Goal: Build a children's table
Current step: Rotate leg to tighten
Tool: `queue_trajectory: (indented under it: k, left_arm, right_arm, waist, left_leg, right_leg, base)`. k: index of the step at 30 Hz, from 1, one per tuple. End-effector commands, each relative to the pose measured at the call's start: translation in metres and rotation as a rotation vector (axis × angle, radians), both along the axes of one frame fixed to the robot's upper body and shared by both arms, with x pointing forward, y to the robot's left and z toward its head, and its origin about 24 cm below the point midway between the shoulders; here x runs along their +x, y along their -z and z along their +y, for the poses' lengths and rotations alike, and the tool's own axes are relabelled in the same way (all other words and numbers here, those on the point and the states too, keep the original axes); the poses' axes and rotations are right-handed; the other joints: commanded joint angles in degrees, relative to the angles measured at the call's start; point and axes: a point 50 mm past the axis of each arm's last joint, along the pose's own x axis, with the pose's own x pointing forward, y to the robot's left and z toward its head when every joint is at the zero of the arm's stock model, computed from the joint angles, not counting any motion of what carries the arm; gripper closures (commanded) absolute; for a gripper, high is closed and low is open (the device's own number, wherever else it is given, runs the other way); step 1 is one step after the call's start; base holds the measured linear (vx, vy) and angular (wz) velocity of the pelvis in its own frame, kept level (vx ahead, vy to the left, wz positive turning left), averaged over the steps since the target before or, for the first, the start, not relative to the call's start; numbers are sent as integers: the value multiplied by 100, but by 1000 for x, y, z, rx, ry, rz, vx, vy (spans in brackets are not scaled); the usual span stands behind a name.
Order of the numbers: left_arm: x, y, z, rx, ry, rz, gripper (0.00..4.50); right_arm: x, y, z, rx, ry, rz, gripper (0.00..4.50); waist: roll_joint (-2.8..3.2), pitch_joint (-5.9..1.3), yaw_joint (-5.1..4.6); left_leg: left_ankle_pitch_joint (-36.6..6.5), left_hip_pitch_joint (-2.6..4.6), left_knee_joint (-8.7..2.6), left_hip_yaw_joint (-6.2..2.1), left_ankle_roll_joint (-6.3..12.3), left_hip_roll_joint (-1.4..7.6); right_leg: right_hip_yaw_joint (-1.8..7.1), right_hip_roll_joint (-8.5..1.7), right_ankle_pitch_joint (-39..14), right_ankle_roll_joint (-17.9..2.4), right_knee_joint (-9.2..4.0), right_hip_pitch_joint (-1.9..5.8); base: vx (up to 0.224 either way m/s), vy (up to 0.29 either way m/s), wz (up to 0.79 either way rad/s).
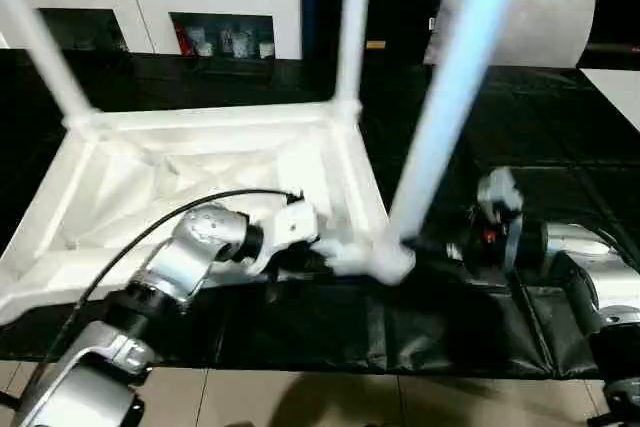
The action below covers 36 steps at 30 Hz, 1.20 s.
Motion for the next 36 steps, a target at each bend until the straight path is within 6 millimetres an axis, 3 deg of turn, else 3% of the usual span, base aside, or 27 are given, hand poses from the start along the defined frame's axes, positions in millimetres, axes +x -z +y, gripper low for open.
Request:
queue_trajectory:
  k: [1, 7, 8, 9, 15, 21, 23, 24, 25, 28, 30, 31, 32, 34, 35, 36]
  left_arm:
    - [-16, 14, -7, 73, 151, 81, 450]
    - [-17, 11, -8, 64, 202, 96, 450]
    - [-17, 10, -8, 63, 208, 98, 450]
    - [-17, 10, -9, 59, 212, 101, 450]
    - [-16, 9, -9, 31, 192, 125, 450]
    - [-8, 8, -13, -33, 10, 150, 450]
    - [-2, 6, -20, -80, -111, 144, 450]
    - [-2, 6, -20, -80, -111, 144, 450]
    - [1, 5, -24, -99, -167, 141, 450]
    - [5, 3, -37, -130, -278, 125, 450]
    - [5, 3, -40, -134, -303, 122, 450]
    - [9, 3, -53, -144, -393, 103, 450]
    - [9, 3, -58, -147, -416, 104, 450]
    - [10, 3, -61, -148, -434, 103, 450]
    - [13, 2, -69, -156, -485, 86, 450]
    - [13, 2, -69, -156, -485, 86, 450]
  right_arm:
    - [-3, -6, 4, -8, -97, 1, 171]
    - [-9, 0, 13, -5, -190, 46, 227]
    - [-9, 0, 13, -1, -199, 53, 238]
    - [-10, 1, 14, 2, -211, 60, 244]
    - [-14, 3, 16, 21, -245, 103, 253]
    - [-15, 7, 23, 80, -150, 141, 254]
    - [-6, 16, 34, 66, 25, 146, 254]
    - [-6, 16, 34, 66, 25, 146, 254]
    - [1, 21, 41, 51, 134, 134, 254]
    - [14, 32, 58, 39, 349, 138, 254]
    - [17, 34, 63, 32, 398, 131, 254]
    - [28, 39, 77, 42, 576, 158, 254]
    - [32, 42, 81, 48, 648, 183, 254]
    - [34, 43, 83, 55, 683, 198, 254]
    - [38, 41, 87, 52, 726, 149, 254]
    - [38, 41, 87, 52, 726, 149, 220]
  waist:
    - [-56, -307, 14]
    - [-51, -299, 97]
    - [-93, -300, 94]
    - [-74, -303, 97]
    - [-76, -309, 101]
    - [-83, -296, 116]
    - [-125, -268, 83]
    - [-106, -253, 59]
    - [-106, -254, 19]
    - [-108, -250, -187]
    - [-98, -255, -257]
    - [-84, -240, -299]
    - [-91, -240, -351]
    - [-67, -258, -365]
    - [-53, -268, -378]
    - [-53, -268, -378]
  left_leg:
    - [-724, -57, -364, -16, 524, 295]
    - [-765, -38, -377, -15, 453, 308]
    - [-772, -45, -378, -13, 427, 299]
    - [-760, -45, -378, -19, 409, 297]
    - [-652, -46, -369, -16, 432, 294]
    - [-667, -42, -374, -15, 398, 284]
    - [-853, -36, -393, -22, 310, 265]
    - [-946, -40, -412, -47, 223, 247]
    - [-993, -54, -425, -66, 135, 237]
    - [-1156, -82, -453, -109, -18, 211]
    - [-1281, -53, -431, -96, 70, 214]
    - [-1333, -61, -421, -87, 89, 198]
    - [-1362, -78, -425, -112, 29, 179]
    - [-1359, -80, -426, -122, 61, 179]
    - [-1378, -66, -426, -109, 79, 204]
    - [-1378, -66, -426, -109, 79, 204]
  right_leg:
    - [181, -403, -1134, -1499, -354, 312]
    - [186, -407, -1276, -1473, -361, 294]
    - [184, -404, -1329, -1434, -367, 304]
    - [186, -412, -1364, -1417, -363, 305]
    - [182, -404, -1275, -1421, -357, 304]
    - [186, -400, -1429, -1372, -373, 303]
    - [189, -408, -1958, -1221, -431, 288]
    - [183, -415, -2357, -1077, -467, 275]
    - [180, -420, -2653, -923, -481, 279]
    - [144, -408, -2979, -716, -519, 268]
    - [162, -400, -3030, -708, -553, 232]
    - [167, -393, -3085, -734, -562, 208]
    - [143, -395, -3275, -675, -578, 205]
    - [137, -401, -3314, -598, -601, 220]
    - [151, -389, -3048, -684, -583, 197]
    - [151, -389, -3048, -684, -583, 197]
  base:
    - [0, 0, 0]
    - [0, 0, 0]
    - [0, 0, 0]
    - [0, 0, 0]
    - [0, 0, 0]
    - [0, 0, 0]
    - [0, 0, 0]
    - [0, 0, 0]
    - [0, 0, 0]
    - [0, 0, 0]
    - [0, 0, 0]
    - [0, 0, 0]
    - [0, 0, 0]
    - [0, 0, 0]
    - [0, 0, 0]
    - [0, 0, 0]
